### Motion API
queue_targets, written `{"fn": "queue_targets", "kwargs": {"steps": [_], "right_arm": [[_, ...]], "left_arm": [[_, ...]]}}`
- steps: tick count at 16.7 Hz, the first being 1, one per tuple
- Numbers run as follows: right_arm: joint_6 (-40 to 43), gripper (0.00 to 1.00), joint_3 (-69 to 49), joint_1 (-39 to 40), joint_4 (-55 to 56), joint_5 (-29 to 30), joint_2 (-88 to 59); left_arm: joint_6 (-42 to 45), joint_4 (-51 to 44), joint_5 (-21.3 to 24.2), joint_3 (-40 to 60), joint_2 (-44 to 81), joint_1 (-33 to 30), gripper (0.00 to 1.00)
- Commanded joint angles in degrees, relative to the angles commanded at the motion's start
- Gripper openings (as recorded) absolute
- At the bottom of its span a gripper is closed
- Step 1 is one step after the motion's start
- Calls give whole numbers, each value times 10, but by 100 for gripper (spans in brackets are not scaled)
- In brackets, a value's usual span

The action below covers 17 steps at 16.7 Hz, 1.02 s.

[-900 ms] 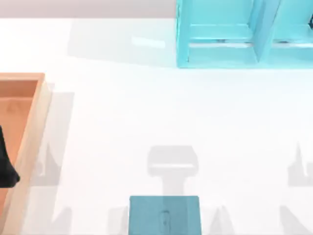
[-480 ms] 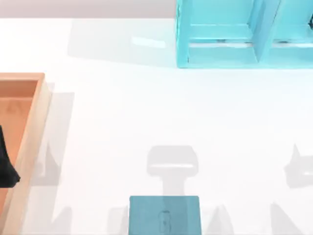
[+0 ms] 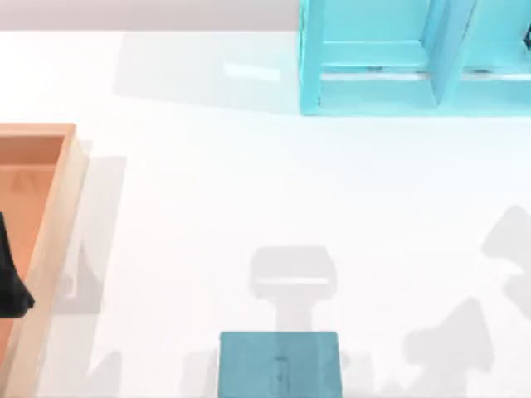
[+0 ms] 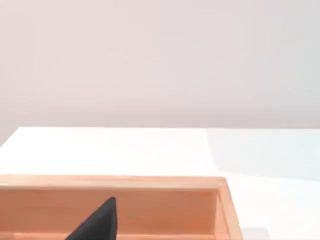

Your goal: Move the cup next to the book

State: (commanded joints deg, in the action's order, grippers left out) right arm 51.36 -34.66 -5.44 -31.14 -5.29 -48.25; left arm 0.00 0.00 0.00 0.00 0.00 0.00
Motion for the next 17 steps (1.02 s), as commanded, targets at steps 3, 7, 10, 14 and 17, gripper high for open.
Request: {"fn": "queue_targets", "kwargs": {"steps": [3, 7, 10, 14, 17], "right_arm": [[197, 100, -116, -44, -111, -1, -174], [425, 100, -264, -119, -245, 10, -361], [554, 100, -365, -183, -324, 24, -452], [683, 100, -477, -266, -397, 41, -531], [744, 100, -530, -312, -426, 50, -563]], "left_arm": [[0, 0, 0, 0, 0, 0, 100], [0, 0, 0, 0, 0, 0, 100], [0, 0, 0, 0, 0, 0, 100], [0, 0, 0, 0, 0, 0, 100], [0, 0, 0, 0, 0, 0, 100]]}}
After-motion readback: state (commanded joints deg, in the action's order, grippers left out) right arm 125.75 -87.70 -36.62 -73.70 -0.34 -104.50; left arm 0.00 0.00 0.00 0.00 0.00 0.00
